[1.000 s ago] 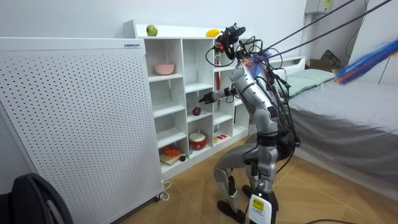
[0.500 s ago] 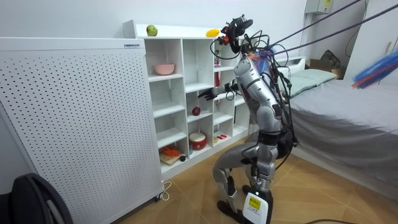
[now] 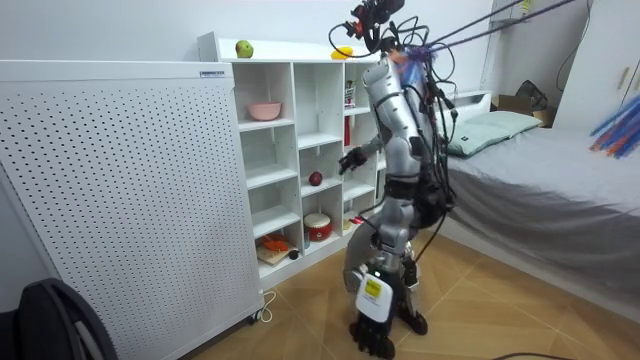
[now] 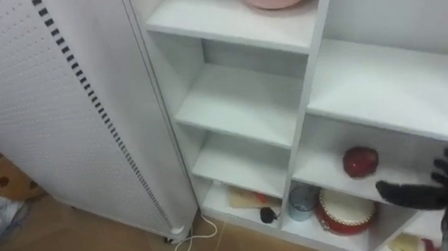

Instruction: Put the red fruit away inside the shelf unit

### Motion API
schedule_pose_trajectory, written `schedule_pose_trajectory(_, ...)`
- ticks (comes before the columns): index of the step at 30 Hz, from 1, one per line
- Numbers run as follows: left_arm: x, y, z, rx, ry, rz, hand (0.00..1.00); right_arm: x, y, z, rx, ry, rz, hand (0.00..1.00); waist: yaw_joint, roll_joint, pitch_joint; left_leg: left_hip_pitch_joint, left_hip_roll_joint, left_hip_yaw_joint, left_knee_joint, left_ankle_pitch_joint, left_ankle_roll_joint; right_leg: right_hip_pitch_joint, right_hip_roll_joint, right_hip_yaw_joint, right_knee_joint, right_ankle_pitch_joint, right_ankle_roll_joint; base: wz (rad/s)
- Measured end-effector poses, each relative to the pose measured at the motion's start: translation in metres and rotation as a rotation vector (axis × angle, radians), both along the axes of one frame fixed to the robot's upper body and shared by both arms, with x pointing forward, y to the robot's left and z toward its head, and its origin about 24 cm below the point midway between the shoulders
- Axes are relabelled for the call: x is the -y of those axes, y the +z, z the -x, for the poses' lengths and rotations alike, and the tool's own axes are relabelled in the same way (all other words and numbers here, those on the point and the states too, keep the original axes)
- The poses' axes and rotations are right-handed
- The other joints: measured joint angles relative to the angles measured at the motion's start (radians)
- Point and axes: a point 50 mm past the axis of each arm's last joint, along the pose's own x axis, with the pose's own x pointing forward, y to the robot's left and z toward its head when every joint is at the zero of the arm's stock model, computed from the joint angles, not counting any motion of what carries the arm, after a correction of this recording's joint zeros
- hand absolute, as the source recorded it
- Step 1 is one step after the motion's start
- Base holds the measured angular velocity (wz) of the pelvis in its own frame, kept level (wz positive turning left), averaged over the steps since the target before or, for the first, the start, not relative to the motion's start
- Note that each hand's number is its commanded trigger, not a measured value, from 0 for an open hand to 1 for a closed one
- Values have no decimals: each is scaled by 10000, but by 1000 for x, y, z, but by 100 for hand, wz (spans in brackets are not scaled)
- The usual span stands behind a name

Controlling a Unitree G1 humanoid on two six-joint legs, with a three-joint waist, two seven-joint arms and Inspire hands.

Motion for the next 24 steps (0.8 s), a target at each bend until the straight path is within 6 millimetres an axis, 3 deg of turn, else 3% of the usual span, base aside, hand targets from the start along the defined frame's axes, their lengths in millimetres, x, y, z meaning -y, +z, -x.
schedule_pose_trajectory(3, 4, -4, 2, -87, 142, 87, 0, -12, -42, 39, -1774, 1033, 726, 0, -240, 69, -110, 910, 16, 193, -830, 99, -23, 788, 109, 132, -748, 271, 66, -17)
schedule_pose_trajectory(5, 8, -6, 5, -147, 203, 213, 0, -20, -60, 58, -2557, 1634, 981, 0, -455, 180, -195, 1455, 34, 295, -1303, 146, -68, 1275, 153, 118, -1213, 384, 83, -23)
schedule_pose_trajectory(10, 9, -5, 1, 263, 161, 310, 0, -32, -107, 131, -4902, 2005, 460, 0, -883, 205, -265, 3257, 95, 413, -2996, 535, -286, 3053, 418, -12, -2995, 845, 57, -5)
schedule_pose_trajectory(16, 16, -7, 7, 138, -34, 192, 0, -51, -139, 200, -6949, 2104, -434, 0, -1327, 171, -339, 5031, 120, 391, -4539, 824, -475, 4961, 809, -142, -4952, 1358, 95, -1)
schedule_pose_trajectory(19, 20, -8, 7, 210, 122, 194, 0, -54, -146, 222, -7557, 1786, -926, 0, -1449, 207, -357, 5716, 99, 395, -4907, 857, -496, 5760, 959, -152, -5581, 1535, 168, -1)
schedule_pose_trajectory(24, 25, -10, 7, 193, 325, -133, 0, -64, -154, 237, -8017, 1285, -1618, 0, -1625, 158, -371, 6643, 46, 440, -5354, 857, -499, 6669, 1005, -137, -6186, 1644, 243, -1)
